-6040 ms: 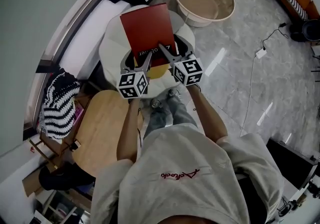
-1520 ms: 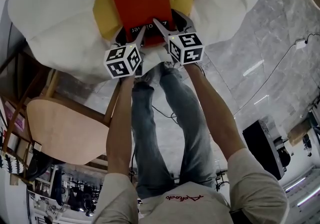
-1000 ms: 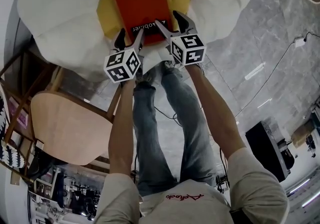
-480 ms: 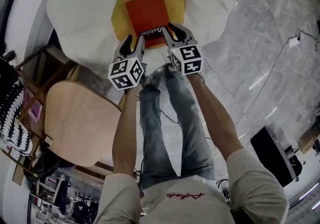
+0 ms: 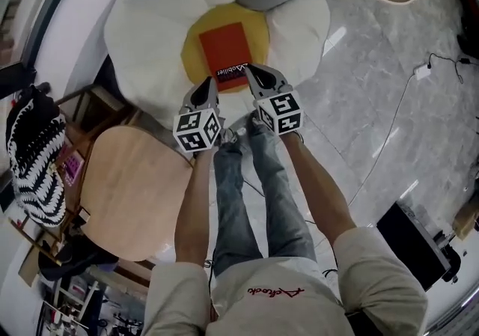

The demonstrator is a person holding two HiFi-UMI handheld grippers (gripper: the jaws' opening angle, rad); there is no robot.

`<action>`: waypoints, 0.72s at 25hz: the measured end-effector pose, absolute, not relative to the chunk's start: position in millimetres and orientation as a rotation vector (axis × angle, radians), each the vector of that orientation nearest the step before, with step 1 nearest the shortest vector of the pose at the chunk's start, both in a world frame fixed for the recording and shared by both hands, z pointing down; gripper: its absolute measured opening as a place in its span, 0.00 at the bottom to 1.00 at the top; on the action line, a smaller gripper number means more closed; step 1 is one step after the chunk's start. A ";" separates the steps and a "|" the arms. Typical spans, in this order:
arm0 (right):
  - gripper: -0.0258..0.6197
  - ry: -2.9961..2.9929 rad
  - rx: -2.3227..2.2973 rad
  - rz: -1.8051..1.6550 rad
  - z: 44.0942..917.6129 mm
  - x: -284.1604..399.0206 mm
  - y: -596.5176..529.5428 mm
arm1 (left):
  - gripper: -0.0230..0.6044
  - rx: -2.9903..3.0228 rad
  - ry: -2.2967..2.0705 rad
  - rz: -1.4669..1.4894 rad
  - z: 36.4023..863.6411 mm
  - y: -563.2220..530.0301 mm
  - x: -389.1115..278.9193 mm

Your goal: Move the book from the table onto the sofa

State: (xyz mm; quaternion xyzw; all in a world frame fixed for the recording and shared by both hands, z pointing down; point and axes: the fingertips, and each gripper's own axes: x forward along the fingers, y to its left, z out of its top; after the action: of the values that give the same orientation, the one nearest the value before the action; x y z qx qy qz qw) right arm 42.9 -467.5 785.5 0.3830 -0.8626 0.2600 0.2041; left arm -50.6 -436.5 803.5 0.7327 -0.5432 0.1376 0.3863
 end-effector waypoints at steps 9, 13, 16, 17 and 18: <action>0.05 -2.492 1.147 0.605 667.2 44.6 -472.4 | 0.05 2.072 -1.397 0.362 683.6 -442.0 -43.6; 0.05 -2.536 1.160 0.572 612.2 46.4 -470.8 | 0.05 2.153 -1.422 0.326 621.8 -450.5 -43.5; 0.05 -2.565 1.173 0.554 571.7 49.5 -456.9 | 0.05 2.175 -1.440 0.298 578.7 -445.1 -45.8; 0.05 -2.573 1.178 0.535 558.7 50.5 -453.6 | 0.05 2.185 -1.448 0.287 564.7 -444.4 -46.6; 0.05 -2.581 1.183 0.511 545.8 51.5 -451.6 | 0.05 2.200 -1.454 0.279 550.8 -444.5 -47.1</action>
State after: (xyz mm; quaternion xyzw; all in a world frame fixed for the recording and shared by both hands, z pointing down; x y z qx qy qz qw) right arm 51.5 -451.6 545.8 0.4066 -0.8874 0.1755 0.1280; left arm -47.1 -444.5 550.8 0.8048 -0.5321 0.1019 0.2424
